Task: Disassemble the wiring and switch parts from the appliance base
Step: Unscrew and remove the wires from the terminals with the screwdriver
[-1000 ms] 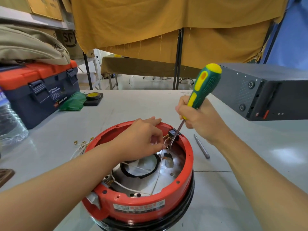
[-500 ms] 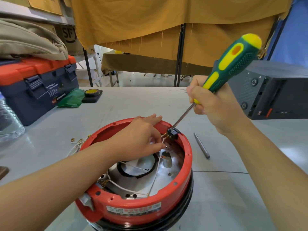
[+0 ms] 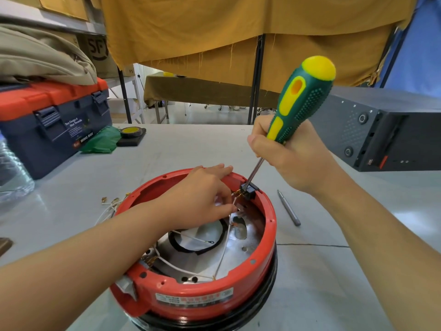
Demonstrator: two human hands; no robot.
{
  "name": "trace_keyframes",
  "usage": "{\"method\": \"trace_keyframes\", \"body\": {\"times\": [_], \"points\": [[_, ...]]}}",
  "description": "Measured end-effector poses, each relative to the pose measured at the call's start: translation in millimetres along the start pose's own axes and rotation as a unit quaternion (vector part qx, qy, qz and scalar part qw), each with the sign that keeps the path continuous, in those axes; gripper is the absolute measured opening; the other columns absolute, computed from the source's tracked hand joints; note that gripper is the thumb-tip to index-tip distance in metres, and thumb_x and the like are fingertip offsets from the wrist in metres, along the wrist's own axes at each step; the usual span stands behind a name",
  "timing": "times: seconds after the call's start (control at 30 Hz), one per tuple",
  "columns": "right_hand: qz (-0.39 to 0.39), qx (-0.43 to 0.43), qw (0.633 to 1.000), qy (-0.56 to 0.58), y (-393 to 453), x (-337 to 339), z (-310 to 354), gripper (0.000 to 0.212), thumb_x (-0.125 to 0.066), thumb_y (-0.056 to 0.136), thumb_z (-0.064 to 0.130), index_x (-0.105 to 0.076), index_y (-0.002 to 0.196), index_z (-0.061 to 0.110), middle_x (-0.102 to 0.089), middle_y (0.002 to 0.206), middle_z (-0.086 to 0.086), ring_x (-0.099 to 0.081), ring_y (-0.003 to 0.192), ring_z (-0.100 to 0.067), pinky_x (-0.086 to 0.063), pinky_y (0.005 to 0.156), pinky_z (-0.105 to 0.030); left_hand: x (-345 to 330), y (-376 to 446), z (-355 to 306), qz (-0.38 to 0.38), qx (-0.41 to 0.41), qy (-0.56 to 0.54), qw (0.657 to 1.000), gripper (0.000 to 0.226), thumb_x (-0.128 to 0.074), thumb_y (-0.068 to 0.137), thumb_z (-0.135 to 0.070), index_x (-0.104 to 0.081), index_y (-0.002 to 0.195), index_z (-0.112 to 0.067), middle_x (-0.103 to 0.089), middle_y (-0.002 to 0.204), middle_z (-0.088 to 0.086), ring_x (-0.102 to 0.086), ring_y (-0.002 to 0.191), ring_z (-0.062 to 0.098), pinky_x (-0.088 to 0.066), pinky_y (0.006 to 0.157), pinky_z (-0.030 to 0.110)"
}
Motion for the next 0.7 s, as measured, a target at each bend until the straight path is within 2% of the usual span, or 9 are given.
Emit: {"method": "trace_keyframes", "body": {"times": [0.13,0.23,0.7], "points": [[0.019,0.008,1.0,-0.016,1.1,-0.2,3.7,0.027,-0.051,0.082,0.013,-0.041,0.057,0.01,-0.037,0.056,-0.005,-0.035,0.055,-0.009,-0.03,0.053,-0.024,-0.1,-0.3,0.2,0.002,-0.002,0.002,1.0,0.023,-0.062,0.087,-0.033,-0.071,0.08,-0.013,-0.028,0.154,0.007,-0.023,0.142,0.011,-0.024,0.106,0.023],[0.038,0.004,0.999,-0.031,3.5,-1.4,5.1,0.03,-0.052,0.082,0.015,-0.04,0.055,0.022,-0.036,0.054,0.007,-0.036,0.054,-0.008,-0.03,0.052,-0.019,-0.3,-0.4,0.1,-0.001,-0.003,0.003,1.0,0.022,-0.062,0.086,-0.033,-0.071,0.079,-0.014,-0.029,0.153,0.008,-0.026,0.141,0.013,-0.024,0.104,0.022],[0.026,-0.012,0.999,-0.015,3.7,0.9,3.2,0.029,-0.051,0.08,0.014,-0.038,0.054,0.018,-0.035,0.054,0.0,-0.034,0.051,-0.008,-0.029,0.049,-0.018,-0.6,-0.1,0.4,-0.004,-0.006,-0.005,1.0,0.021,-0.064,0.085,-0.031,-0.069,0.074,-0.015,-0.03,0.153,0.008,-0.025,0.142,0.012,-0.025,0.106,0.024]]}}
Point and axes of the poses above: each hand's wrist, its own y-axis towards the middle knuckle, its own x-axis out of the back of the hand, z = x × y, the point moved 2 cm from there along y, towards the middle knuckle
